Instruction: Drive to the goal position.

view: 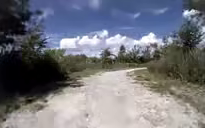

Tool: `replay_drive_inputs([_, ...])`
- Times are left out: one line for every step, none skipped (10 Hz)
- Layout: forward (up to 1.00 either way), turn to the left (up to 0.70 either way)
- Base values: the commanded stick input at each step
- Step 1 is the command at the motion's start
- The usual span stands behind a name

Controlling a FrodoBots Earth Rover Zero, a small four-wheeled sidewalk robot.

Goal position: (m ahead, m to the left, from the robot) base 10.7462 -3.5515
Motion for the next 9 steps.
replay_drive_inputs([0.85,0.0])
replay_drive_inputs([0.85,0.0])
replay_drive_inputs([0.85,0.0])
replay_drive_inputs([0.85,0.0])
replay_drive_inputs([0.85,0.0])
replay_drive_inputs([0.85,0.0])
replay_drive_inputs([0.85,0.0])
replay_drive_inputs([0.85,0.0])
replay_drive_inputs([0.85,0.0])
